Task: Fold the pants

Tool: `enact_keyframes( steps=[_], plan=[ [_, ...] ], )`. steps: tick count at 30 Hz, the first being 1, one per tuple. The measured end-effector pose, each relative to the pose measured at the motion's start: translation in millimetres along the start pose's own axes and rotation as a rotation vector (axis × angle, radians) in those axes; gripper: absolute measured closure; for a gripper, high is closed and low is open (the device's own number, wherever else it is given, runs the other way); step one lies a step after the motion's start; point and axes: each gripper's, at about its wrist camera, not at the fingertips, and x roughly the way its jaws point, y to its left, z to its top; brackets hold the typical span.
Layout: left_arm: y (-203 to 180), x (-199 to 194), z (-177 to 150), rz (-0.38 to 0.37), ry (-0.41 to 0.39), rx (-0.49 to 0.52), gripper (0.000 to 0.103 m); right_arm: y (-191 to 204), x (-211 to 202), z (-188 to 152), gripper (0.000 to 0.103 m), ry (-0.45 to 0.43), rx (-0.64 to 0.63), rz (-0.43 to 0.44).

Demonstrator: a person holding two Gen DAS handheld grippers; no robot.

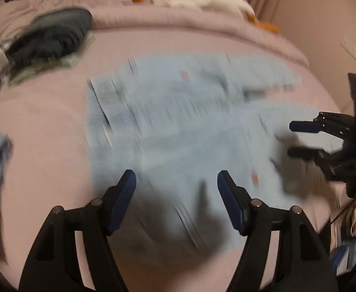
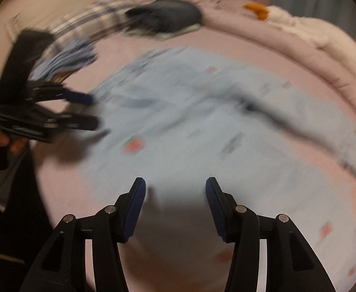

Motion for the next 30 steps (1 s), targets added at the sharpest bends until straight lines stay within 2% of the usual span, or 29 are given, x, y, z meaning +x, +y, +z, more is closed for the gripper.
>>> enact_keyframes(
  steps=[3,5,8,9,11,12,14,15,17,18,19,21,22,23,24,25,26,28,30],
  plan=[
    [29,11,45,-0.008,-0.062,-0.028,0.030,-43,5,41,0.051,-0.067,0.041,-0.046],
    [49,30,74,-0.018,-0.065,-0.036,0.030,-69,16,74,0.049,-0.094,0.038,-0.074],
    [70,52,98,-0.032,-0.030,-0.028,0.030,-100,43,119,0.049,-0.070,-0.007,-0.132],
    [78,62,107,-0.057,-0.003,-0.025,0.030,-109,52,130,0.049,-0.055,-0.017,-0.143],
    [95,70,120,-0.094,0.035,-0.026,0.030,-125,75,152,0.049,-0.001,-0.038,-0.134],
    [104,77,127,-0.132,0.069,-0.018,0.030,-131,81,155,0.049,0.014,-0.056,-0.141],
    [112,82,133,-0.153,0.098,0.001,0.030,-138,103,166,0.049,0.065,-0.109,-0.114],
    [115,88,136,-0.180,0.136,0.018,0.031,-143,110,168,0.049,0.092,-0.127,-0.100],
    [119,99,136,-0.212,0.208,0.053,0.031,-148,131,169,0.045,0.183,-0.156,-0.046],
    [118,101,131,-0.224,0.242,0.075,0.032,-150,139,168,0.043,0.216,-0.174,-0.052],
    [116,106,128,-0.216,0.269,0.104,0.036,-153,152,165,0.041,0.270,-0.169,-0.031],
    [111,114,124,-0.196,0.297,0.153,0.041,-159,156,163,0.041,0.273,-0.129,0.012],
    [108,111,123,-0.195,0.290,0.161,0.048,-159,156,162,0.041,0.275,-0.112,0.028],
    [106,110,123,-0.196,0.285,0.162,0.066,-155,155,162,0.048,0.277,-0.115,0.024],
    [104,109,123,-0.196,0.279,0.158,0.067,-148,154,161,0.057,0.275,-0.127,0.025],
    [103,108,124,-0.180,0.268,0.161,0.068,-135,150,160,0.084,0.270,-0.162,0.024],
    [99,106,122,-0.162,0.258,0.176,0.070,-122,148,158,0.097,0.271,-0.202,0.017],
    [93,99,125,-0.107,0.217,0.195,0.071,-104,145,156,0.097,0.271,-0.276,-0.042],
    [98,97,128,-0.091,0.184,0.189,0.071,-103,140,162,0.098,0.235,-0.252,-0.078]
  ],
)
